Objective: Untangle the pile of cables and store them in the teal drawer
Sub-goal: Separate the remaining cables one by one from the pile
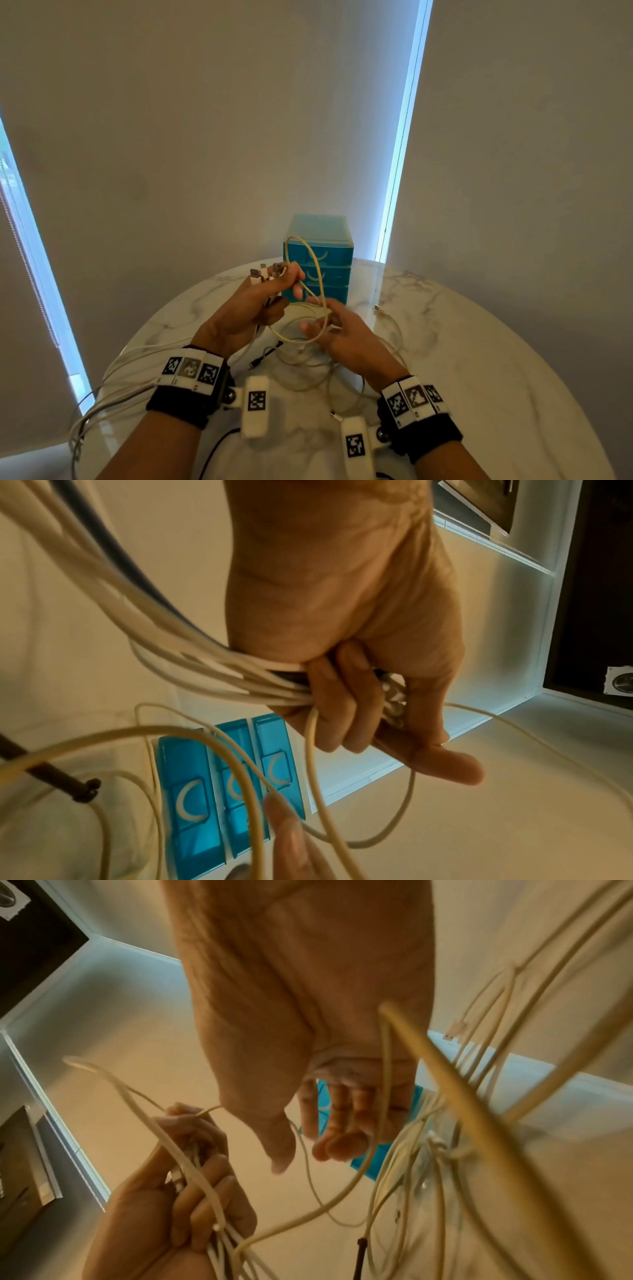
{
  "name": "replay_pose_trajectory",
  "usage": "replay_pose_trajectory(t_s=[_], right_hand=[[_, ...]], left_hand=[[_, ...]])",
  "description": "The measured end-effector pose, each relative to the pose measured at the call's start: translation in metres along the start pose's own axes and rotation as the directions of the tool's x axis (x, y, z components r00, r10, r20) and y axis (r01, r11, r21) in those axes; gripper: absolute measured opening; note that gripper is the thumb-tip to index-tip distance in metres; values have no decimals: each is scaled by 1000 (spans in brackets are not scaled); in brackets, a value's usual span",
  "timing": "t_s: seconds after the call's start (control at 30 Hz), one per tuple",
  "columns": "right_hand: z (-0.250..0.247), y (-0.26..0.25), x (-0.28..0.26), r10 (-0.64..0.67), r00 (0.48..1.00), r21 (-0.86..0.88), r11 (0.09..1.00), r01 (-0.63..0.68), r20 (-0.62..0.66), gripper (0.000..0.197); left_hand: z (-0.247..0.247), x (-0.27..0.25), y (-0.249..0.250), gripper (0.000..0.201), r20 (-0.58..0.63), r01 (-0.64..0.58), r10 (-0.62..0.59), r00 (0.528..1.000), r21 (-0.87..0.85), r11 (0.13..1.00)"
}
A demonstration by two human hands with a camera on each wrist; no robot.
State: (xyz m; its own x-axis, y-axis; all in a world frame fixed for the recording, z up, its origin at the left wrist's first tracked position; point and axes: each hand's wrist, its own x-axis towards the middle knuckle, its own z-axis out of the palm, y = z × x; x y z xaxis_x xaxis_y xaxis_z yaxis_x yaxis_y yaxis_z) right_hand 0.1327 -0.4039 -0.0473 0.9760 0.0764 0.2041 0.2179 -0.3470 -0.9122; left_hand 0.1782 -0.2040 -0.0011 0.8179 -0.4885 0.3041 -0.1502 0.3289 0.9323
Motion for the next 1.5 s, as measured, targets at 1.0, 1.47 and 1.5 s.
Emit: replay_pose_trajectory(t_s=[1.0, 1.47, 1.5], right_hand=[[-24, -25, -10, 162, 987, 384, 910, -155, 13, 33], [-47, -35, 4, 192, 879, 803, 523, 286, -437, 36], [-53, -32, 4, 230, 853, 798, 524, 298, -469, 33]], left_hand=[[-15, -1, -2, 30, 316, 130, -52, 947, -229, 965], [-4, -6, -1, 25, 509, 183, -213, 834, 108, 977], [-2, -6, -1, 23, 426, 180, -228, 876, 150, 972]])
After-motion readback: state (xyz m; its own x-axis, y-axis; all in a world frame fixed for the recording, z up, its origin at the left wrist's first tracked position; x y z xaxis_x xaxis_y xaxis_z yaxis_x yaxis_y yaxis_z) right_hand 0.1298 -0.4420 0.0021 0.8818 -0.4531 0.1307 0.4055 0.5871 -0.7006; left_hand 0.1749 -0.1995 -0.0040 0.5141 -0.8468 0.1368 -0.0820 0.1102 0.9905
